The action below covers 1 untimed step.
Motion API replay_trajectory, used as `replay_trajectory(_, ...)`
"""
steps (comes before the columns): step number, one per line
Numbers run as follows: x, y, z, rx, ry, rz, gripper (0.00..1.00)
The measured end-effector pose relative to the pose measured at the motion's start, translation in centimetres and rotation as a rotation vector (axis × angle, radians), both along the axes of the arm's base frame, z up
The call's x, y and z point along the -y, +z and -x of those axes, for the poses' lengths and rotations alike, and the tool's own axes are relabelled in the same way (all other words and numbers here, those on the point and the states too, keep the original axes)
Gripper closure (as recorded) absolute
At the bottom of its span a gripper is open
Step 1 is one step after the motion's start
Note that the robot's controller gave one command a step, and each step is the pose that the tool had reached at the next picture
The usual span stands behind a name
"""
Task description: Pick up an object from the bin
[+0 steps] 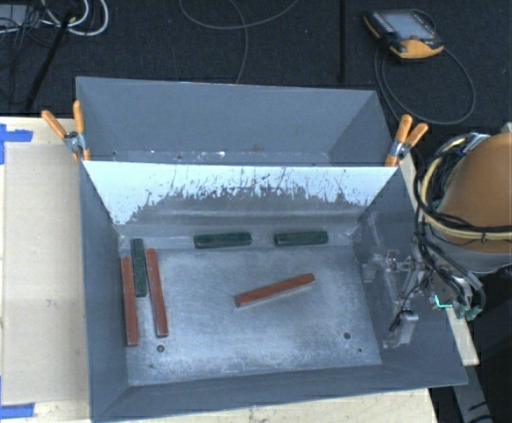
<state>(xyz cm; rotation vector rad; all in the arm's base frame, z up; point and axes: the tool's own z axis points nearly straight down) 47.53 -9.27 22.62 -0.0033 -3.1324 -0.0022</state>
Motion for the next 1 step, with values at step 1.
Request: replay_trajectory(1, -0.04, 0.33, -0.17, 0.007, 0.003, 0.001, 0.0)
